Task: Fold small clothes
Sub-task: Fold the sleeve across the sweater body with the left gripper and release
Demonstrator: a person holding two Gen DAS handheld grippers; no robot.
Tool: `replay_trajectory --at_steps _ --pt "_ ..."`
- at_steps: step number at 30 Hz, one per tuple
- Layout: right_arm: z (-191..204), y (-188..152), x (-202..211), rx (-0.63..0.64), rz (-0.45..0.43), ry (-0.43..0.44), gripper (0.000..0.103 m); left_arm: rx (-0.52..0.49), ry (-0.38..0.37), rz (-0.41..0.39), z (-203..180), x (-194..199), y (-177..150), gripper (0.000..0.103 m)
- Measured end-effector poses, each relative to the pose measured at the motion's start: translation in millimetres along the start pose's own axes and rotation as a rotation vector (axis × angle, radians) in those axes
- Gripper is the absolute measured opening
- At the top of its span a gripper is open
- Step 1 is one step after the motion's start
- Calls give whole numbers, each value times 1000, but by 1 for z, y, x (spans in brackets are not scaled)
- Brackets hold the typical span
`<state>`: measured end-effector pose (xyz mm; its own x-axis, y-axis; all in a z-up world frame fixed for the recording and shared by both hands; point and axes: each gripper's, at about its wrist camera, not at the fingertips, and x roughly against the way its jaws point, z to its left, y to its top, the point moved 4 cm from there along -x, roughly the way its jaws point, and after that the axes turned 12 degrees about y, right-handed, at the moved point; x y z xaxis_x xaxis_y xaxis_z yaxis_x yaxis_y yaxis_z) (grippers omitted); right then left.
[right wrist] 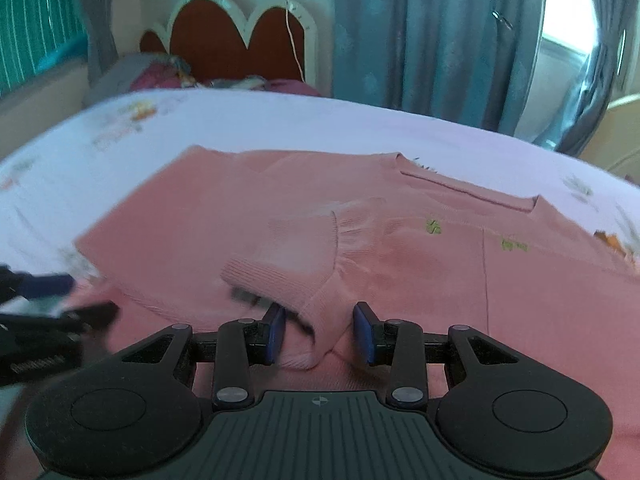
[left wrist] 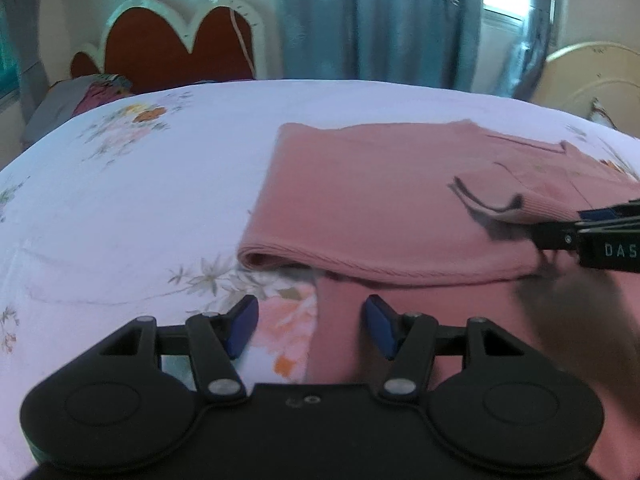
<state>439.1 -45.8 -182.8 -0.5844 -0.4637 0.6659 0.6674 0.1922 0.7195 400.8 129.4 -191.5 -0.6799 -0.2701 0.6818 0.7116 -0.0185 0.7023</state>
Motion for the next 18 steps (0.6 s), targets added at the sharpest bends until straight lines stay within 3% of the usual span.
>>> replay_trajectory --at_steps 4,6,13,16,18 --pt "-7 8 1 -41 -49 10 34 14 17 -17 3 -9 7 62" --pt "-12 14 6 -57 -65 14 11 23 22 -19 6 -13 10 61" --pt "-61 30 61 -162 -211 -67 11 43 36 -29 5 -22 18 58" --pt "-95 23 83 -215 -218 -125 11 38 26 -43 2 -22 18 44" --pt "-118 10 87 -284 -183 -128 11 28 12 -56 -4 -21 18 24"
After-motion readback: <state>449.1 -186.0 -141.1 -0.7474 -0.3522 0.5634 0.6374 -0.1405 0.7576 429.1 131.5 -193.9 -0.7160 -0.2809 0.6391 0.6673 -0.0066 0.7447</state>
